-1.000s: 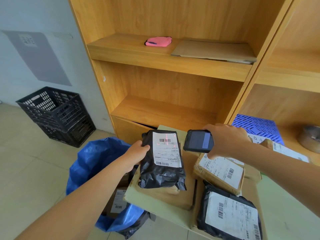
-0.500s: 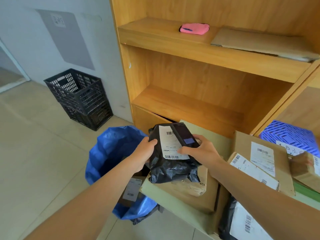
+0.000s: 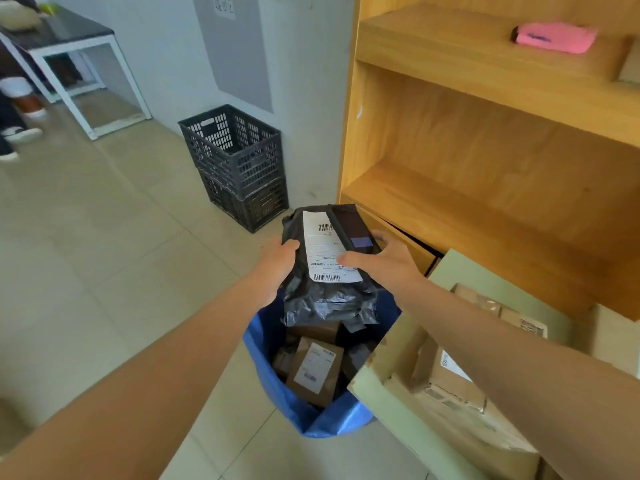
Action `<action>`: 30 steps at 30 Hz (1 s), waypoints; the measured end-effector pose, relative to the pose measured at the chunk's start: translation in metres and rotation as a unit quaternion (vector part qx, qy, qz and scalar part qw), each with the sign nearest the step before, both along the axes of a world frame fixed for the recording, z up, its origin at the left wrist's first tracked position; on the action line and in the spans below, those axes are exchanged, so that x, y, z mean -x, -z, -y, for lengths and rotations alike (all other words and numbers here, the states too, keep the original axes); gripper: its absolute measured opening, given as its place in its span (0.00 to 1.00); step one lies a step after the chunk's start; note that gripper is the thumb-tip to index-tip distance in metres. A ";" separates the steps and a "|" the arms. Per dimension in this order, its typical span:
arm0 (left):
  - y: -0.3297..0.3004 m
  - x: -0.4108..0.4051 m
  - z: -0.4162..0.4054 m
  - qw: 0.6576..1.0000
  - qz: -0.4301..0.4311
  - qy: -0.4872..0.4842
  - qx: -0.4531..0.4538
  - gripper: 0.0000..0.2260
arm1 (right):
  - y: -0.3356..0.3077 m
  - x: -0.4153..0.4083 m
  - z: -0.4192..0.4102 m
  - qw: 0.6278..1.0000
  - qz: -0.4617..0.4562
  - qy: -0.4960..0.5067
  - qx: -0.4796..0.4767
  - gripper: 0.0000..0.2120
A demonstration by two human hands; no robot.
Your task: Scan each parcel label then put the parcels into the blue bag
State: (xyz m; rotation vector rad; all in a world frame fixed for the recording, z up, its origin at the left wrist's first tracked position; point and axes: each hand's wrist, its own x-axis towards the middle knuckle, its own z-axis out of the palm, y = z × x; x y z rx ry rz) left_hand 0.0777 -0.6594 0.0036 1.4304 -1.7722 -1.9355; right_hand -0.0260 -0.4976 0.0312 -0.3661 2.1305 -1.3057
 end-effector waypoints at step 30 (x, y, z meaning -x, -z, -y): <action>0.170 -0.047 0.018 0.972 0.164 0.099 0.136 0.26 | 0.187 -0.049 0.027 0.912 -0.148 -0.156 -0.350 0.45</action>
